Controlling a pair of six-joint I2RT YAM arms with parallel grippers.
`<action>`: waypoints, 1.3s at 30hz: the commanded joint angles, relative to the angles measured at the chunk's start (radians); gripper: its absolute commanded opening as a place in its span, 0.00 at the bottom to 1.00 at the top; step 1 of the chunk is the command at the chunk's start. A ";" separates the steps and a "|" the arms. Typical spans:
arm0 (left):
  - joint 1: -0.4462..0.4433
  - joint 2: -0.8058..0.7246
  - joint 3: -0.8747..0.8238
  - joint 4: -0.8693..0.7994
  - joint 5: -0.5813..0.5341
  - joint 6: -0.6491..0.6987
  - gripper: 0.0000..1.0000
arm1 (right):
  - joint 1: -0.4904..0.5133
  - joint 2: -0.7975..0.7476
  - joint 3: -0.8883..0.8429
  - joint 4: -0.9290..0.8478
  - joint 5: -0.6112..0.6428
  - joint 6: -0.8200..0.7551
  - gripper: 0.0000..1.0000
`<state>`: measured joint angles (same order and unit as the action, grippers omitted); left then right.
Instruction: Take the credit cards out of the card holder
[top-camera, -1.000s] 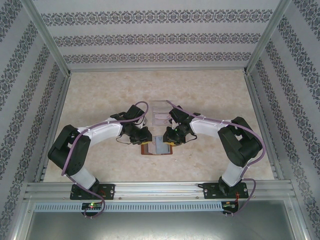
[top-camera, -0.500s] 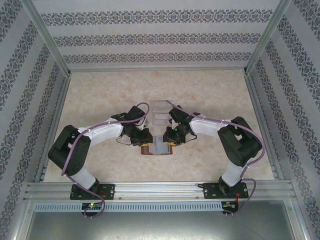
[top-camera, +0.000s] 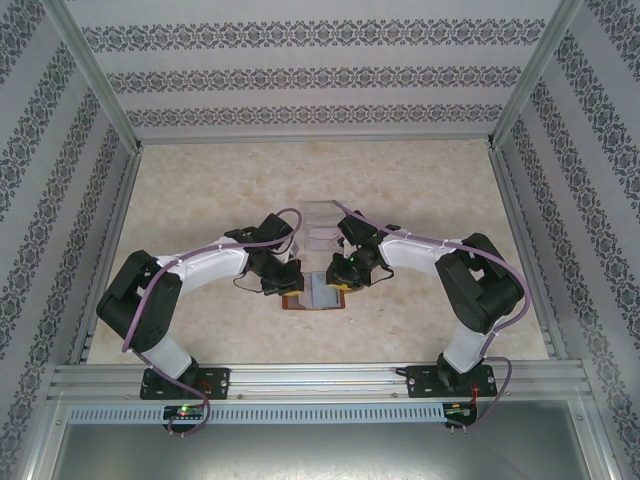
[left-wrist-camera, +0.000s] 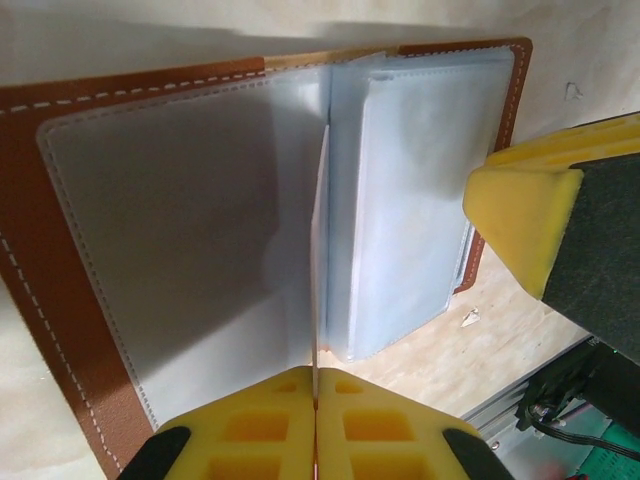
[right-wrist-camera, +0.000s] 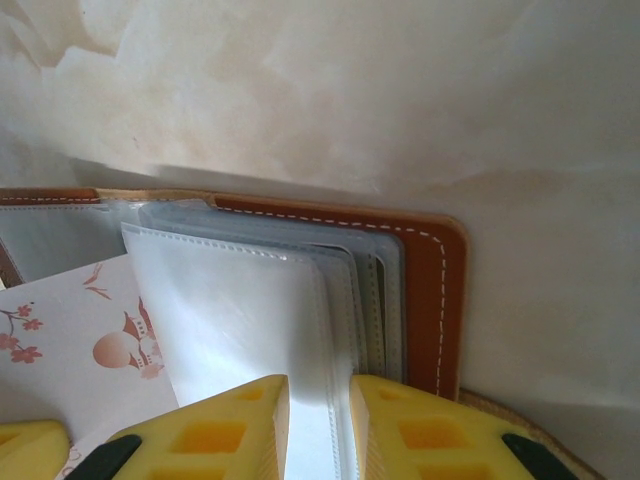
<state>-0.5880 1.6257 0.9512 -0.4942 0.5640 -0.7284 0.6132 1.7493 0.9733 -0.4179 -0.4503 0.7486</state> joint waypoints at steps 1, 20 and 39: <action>-0.007 -0.012 0.040 -0.069 -0.046 0.044 0.07 | 0.007 -0.017 0.007 -0.077 0.039 -0.025 0.26; -0.006 -0.065 0.205 -0.284 -0.199 0.521 0.00 | -0.084 -0.132 -0.018 -0.128 0.079 -0.085 0.26; -0.006 0.128 0.587 -0.398 -0.245 1.189 0.00 | -0.239 -0.204 0.001 -0.205 0.091 -0.193 0.26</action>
<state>-0.5880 1.7176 1.4673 -0.8154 0.3305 0.2729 0.3901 1.5730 0.9707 -0.5819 -0.3740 0.5930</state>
